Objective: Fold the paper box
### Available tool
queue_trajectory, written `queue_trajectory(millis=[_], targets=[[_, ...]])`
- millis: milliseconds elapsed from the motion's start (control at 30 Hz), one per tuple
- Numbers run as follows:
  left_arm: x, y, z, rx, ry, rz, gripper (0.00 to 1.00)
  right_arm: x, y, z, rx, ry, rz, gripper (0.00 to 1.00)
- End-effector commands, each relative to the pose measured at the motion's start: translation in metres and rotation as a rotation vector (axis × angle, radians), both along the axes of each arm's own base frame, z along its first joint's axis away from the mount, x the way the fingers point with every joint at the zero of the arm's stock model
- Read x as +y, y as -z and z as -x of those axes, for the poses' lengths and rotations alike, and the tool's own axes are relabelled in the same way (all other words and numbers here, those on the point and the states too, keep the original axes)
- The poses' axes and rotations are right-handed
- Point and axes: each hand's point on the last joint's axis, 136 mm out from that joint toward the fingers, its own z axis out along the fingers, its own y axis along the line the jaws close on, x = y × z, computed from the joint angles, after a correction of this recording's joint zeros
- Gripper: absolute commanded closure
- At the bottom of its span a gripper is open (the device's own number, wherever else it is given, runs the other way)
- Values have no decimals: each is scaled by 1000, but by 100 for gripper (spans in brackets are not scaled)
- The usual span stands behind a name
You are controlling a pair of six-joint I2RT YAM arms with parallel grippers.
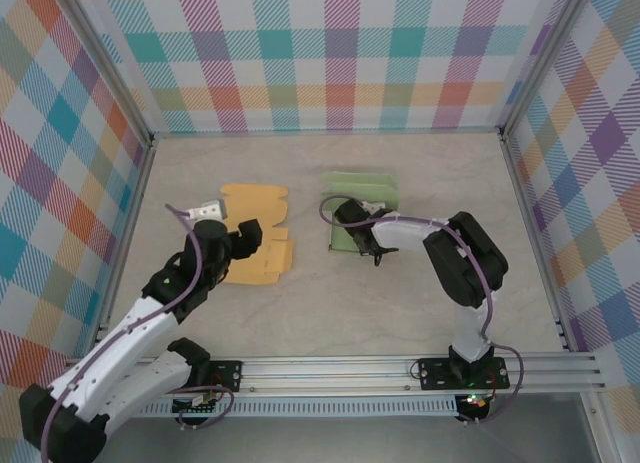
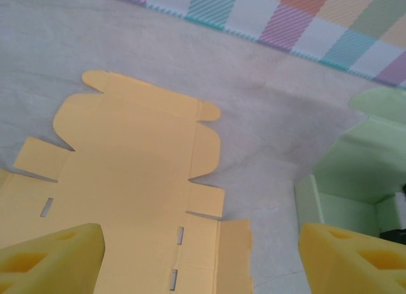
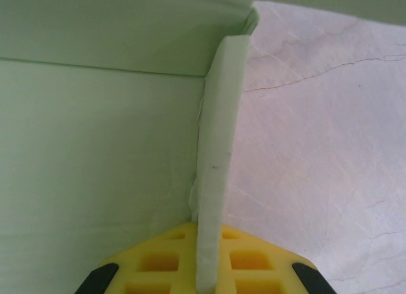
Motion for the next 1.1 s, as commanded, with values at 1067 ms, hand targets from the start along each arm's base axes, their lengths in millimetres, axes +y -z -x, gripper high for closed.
queue_trajectory(millis=[1067], targets=[[4,-9,24,-27,18,108,16,5,16,92,312,-89,-55,66]])
